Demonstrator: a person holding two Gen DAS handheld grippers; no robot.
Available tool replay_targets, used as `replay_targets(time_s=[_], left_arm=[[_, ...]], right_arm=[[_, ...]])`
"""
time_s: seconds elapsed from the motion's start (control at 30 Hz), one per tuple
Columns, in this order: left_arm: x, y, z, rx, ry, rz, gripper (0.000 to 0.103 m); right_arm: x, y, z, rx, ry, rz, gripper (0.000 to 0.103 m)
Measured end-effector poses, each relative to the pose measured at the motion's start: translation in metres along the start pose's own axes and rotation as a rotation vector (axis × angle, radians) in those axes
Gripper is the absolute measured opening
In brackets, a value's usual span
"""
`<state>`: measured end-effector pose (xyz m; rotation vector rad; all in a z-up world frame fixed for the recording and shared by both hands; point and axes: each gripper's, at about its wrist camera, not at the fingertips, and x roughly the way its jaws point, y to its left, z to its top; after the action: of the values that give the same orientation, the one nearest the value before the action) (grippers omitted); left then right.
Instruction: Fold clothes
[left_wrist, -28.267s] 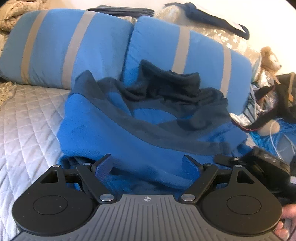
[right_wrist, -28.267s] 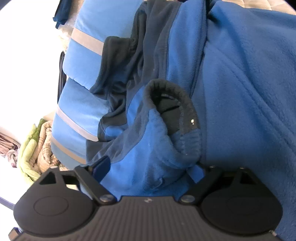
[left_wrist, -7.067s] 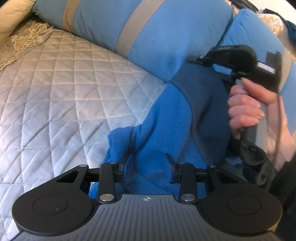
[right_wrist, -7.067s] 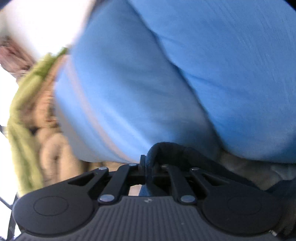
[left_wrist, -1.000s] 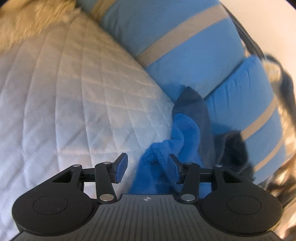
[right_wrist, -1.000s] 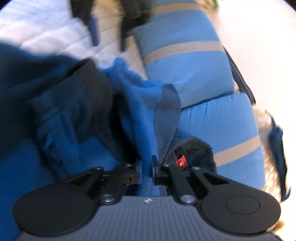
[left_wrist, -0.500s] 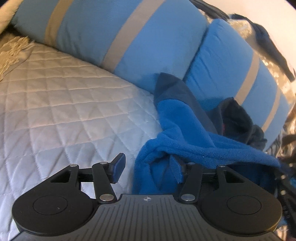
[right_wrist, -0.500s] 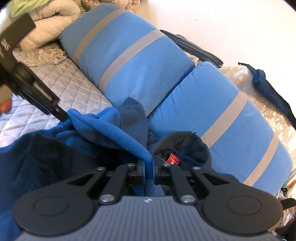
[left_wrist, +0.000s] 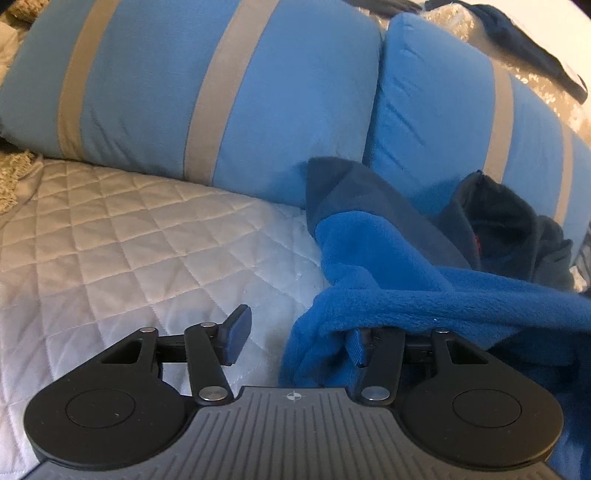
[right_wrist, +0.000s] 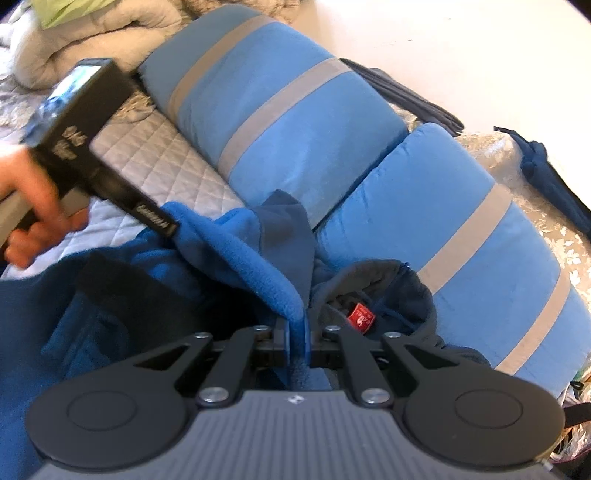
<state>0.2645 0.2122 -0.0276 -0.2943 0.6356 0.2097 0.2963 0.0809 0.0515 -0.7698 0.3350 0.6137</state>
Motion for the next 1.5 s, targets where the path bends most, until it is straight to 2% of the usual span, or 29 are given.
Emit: replay_targets(time_s=[0.07,0.17,0.23,0.27,0.3,0.4,0.47,0.63,0.77,0.83,0.87,0.9,0.97,1.13,1.23,1.3,1.33,1.4,1.43,1.5], left_arm=[[0.007,0.011,-0.001,-0.07,0.025,-0.036,0.031],[0.013,0.029,-0.002,-0.204,0.042,-0.11,0.02],[0.015,0.044,-0.003,-0.323,0.053,-0.147,0.017],[0.017,0.052,-0.004,-0.391,0.06,-0.161,0.016],[0.018,0.06,-0.006,-0.459,0.067,-0.173,0.016],[0.023,0.078,-0.012,-0.618,0.095,-0.216,0.016],[0.026,0.084,-0.017,-0.691,0.106,-0.234,0.016],[0.03,0.103,-0.027,-0.882,0.134,-0.284,0.014],[0.03,0.107,-0.03,-0.926,0.135,-0.294,0.012],[0.031,0.106,-0.031,-0.94,0.133,-0.29,0.012],[0.032,0.106,-0.032,-0.951,0.131,-0.291,0.011],[0.032,0.106,-0.033,-0.964,0.129,-0.293,0.011],[0.034,0.105,-0.034,-0.984,0.123,-0.299,0.011],[0.038,0.104,-0.035,-0.982,0.115,-0.321,0.011],[0.04,0.109,-0.038,-1.011,0.134,-0.336,0.011],[0.039,0.109,-0.035,-1.003,0.16,-0.336,0.012],[0.037,0.107,-0.031,-0.985,0.173,-0.327,0.014],[0.028,0.1,-0.022,-0.936,0.196,-0.28,0.026],[0.019,0.097,-0.018,-0.916,0.204,-0.233,0.032],[0.002,0.091,-0.011,-0.873,0.22,-0.14,0.041]], right_arm=[[-0.001,0.006,-0.004,-0.029,0.006,0.015,0.007],[0.001,0.02,-0.012,-0.068,0.019,0.047,0.006],[0.002,0.03,-0.017,-0.095,0.028,0.066,0.007],[0.004,0.036,-0.019,-0.115,0.031,0.067,0.011],[0.006,0.043,-0.023,-0.143,0.037,0.058,0.03],[0.012,0.066,-0.039,-0.256,0.059,-0.002,0.038],[0.01,0.077,-0.054,-0.343,0.061,-0.052,0.042],[0.003,0.087,-0.089,-0.52,0.079,-0.154,0.042],[-0.001,0.08,-0.109,-0.582,0.103,-0.218,0.041],[-0.001,0.076,-0.116,-0.585,0.121,-0.229,0.037],[-0.003,0.073,-0.118,-0.57,0.128,-0.218,0.025],[-0.005,0.07,-0.118,-0.555,0.127,-0.202,0.007],[-0.011,0.065,-0.119,-0.525,0.122,-0.174,0.006],[-0.035,0.041,-0.106,-0.391,0.039,-0.233,0.005],[-0.039,0.04,-0.104,-0.384,0.053,-0.178,0.005],[-0.038,0.05,-0.111,-0.407,0.094,-0.092,0.006],[-0.036,0.054,-0.113,-0.413,0.111,-0.068,0.006],[-0.031,0.057,-0.115,-0.407,0.137,-0.037,0.007],[-0.028,0.057,-0.116,-0.397,0.147,-0.027,0.008],[-0.023,0.054,-0.115,-0.358,0.165,-0.015,0.028]])
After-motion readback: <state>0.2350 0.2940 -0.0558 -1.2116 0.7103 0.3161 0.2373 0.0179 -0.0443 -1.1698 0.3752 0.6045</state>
